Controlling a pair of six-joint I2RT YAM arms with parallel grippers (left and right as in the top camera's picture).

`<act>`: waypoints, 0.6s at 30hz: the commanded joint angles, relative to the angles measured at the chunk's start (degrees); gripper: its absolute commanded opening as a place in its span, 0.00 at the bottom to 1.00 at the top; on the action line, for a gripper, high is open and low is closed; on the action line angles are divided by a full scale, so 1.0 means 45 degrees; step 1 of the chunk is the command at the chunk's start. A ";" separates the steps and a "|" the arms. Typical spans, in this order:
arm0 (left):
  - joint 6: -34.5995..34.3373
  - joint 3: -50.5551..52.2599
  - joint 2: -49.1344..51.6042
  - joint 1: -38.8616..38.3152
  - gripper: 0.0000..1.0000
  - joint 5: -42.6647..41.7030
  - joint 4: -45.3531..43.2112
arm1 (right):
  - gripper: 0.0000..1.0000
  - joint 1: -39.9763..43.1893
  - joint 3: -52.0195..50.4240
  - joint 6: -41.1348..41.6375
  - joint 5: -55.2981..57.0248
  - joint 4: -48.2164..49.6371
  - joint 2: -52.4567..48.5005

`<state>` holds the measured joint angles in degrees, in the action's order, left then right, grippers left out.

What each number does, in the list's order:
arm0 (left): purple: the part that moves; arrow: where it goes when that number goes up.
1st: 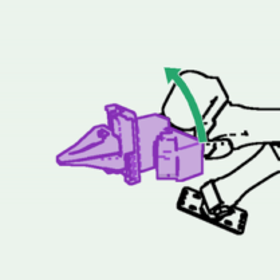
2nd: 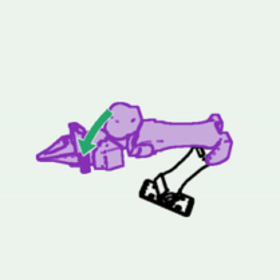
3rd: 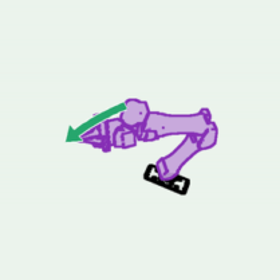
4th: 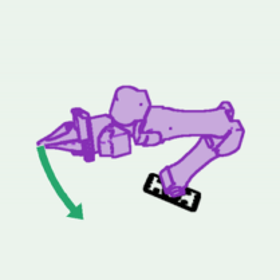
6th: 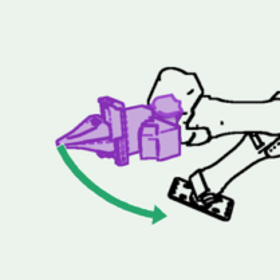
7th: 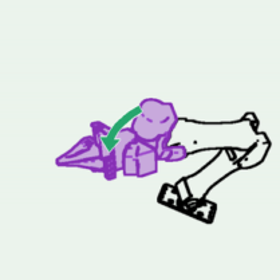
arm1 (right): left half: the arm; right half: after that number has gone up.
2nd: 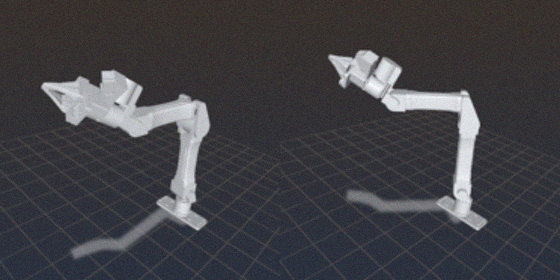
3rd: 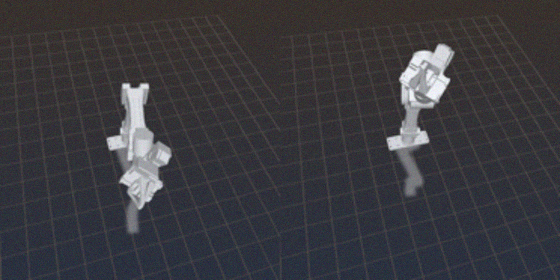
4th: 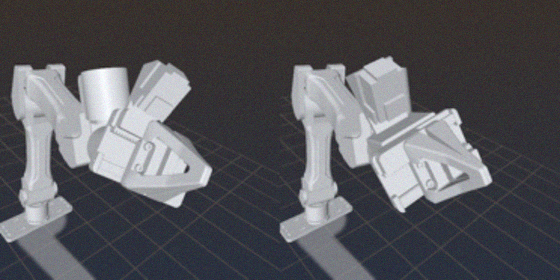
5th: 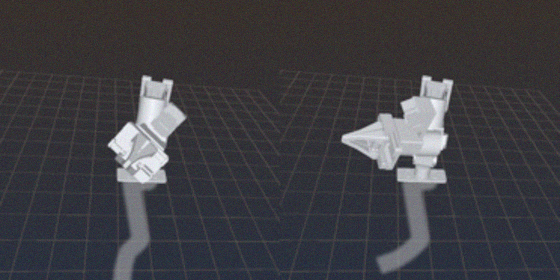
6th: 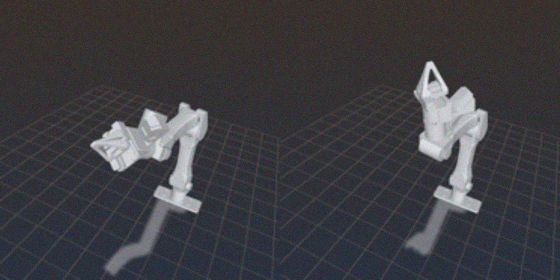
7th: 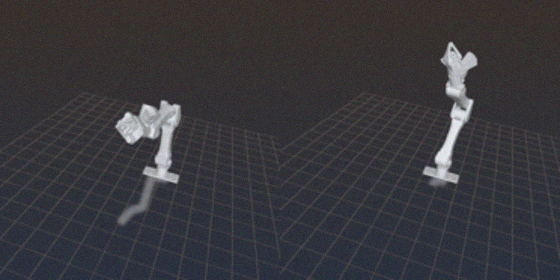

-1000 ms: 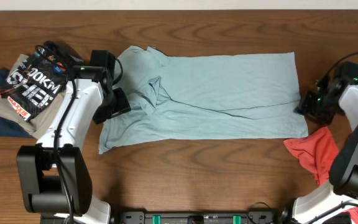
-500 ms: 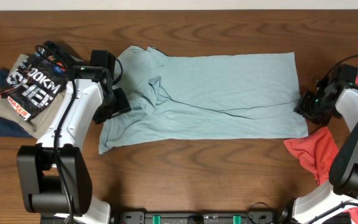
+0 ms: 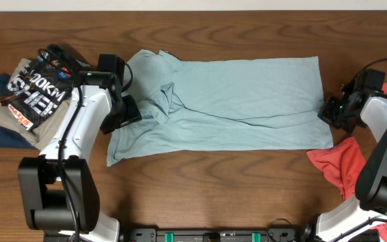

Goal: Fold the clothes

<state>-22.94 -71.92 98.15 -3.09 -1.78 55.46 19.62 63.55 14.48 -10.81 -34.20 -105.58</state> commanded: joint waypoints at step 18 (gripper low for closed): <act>-0.0117 0.0112 0.0073 0.0029 0.63 -0.0092 0.0010 | 0.25 0.0199 -0.0073 0.1360 -0.2506 0.2856 -0.0112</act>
<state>-22.94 -71.92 98.15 -3.09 -1.83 55.44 20.03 63.29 21.74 -21.54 -20.34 -105.58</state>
